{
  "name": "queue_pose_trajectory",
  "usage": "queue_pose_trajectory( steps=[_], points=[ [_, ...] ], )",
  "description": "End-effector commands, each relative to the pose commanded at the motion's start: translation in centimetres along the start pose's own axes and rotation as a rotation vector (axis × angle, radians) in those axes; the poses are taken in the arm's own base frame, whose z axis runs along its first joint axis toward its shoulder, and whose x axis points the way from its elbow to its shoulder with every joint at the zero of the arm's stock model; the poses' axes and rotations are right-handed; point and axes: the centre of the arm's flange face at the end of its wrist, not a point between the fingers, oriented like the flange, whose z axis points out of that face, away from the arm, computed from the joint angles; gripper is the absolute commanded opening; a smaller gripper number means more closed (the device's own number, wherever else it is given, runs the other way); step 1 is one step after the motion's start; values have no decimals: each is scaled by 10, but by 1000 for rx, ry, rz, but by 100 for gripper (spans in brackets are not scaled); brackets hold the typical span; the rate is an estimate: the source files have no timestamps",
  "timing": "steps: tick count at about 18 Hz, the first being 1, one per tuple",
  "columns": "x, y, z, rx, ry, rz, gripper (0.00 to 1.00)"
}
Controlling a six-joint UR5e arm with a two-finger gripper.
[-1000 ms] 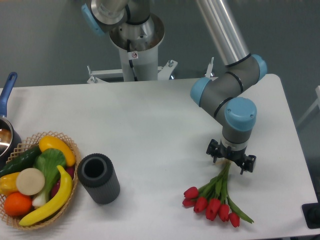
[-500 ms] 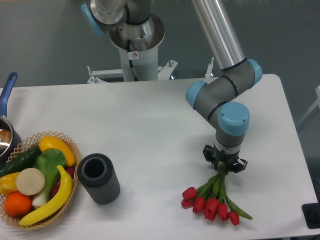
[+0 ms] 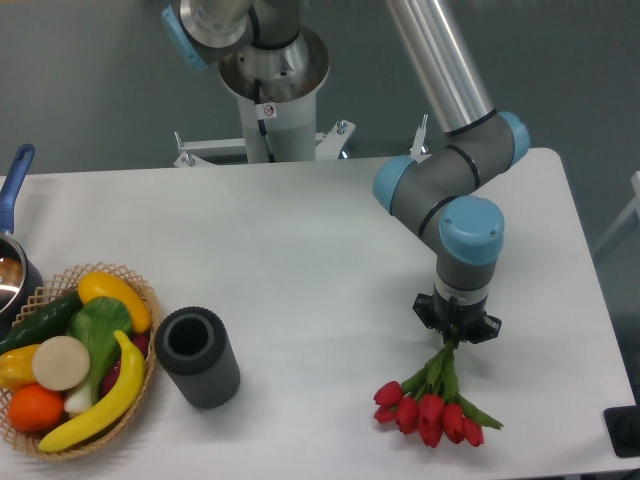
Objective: Pick up the flowers from the table
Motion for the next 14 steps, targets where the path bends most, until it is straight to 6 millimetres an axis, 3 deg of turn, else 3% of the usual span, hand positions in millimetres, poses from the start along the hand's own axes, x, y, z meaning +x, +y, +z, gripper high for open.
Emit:
queue_pose_trajectory(
  steps=[4,11,14],
  points=[
    [-16,0,-18,6,-28,0,9],
    [-42,-20,-52,-36,32,34,10],
    [-43,-21,-55,-58,75,68,10]
  ],
)
